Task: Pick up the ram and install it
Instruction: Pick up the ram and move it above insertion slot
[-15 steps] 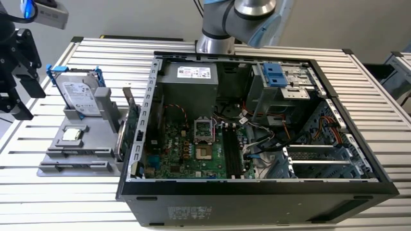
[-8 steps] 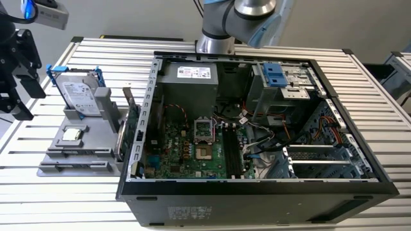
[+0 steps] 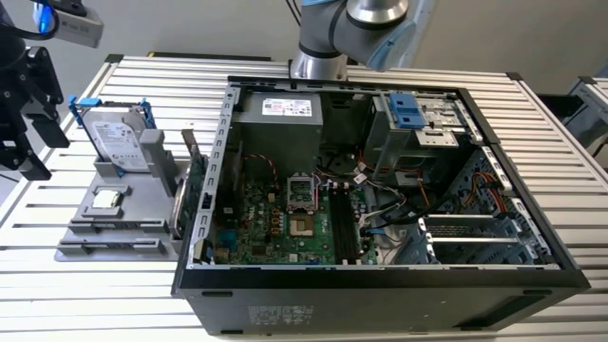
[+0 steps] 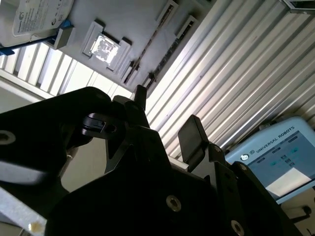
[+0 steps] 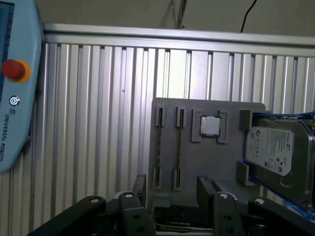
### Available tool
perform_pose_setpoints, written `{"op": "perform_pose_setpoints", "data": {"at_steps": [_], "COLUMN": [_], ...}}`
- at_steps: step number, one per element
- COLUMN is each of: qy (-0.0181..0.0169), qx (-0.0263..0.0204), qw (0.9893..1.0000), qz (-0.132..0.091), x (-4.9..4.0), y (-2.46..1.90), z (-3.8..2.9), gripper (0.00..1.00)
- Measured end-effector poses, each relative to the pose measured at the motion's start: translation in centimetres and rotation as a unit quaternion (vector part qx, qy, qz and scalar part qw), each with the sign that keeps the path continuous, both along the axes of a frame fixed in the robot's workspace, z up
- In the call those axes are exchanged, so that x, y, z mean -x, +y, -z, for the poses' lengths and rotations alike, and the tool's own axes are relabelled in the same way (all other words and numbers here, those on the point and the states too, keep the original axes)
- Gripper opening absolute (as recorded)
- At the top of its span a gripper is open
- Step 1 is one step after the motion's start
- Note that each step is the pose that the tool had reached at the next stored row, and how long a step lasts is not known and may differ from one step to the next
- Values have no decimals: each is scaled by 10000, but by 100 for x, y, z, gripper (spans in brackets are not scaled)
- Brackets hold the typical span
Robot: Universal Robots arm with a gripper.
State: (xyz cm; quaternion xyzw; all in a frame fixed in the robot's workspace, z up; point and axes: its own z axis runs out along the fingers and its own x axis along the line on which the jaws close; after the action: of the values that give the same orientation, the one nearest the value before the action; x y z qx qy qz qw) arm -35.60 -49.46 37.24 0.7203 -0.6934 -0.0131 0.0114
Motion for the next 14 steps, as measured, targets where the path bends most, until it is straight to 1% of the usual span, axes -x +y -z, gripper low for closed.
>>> {"op": "perform_pose_setpoints", "data": {"at_steps": [5, 14], "qy": [0, 0], "qx": [0, 0], "qw": [10000, 10000], "qz": [0, 0], "x": [0, 0], "y": [0, 1], "z": [26, 31], "gripper": [100, 100]}}
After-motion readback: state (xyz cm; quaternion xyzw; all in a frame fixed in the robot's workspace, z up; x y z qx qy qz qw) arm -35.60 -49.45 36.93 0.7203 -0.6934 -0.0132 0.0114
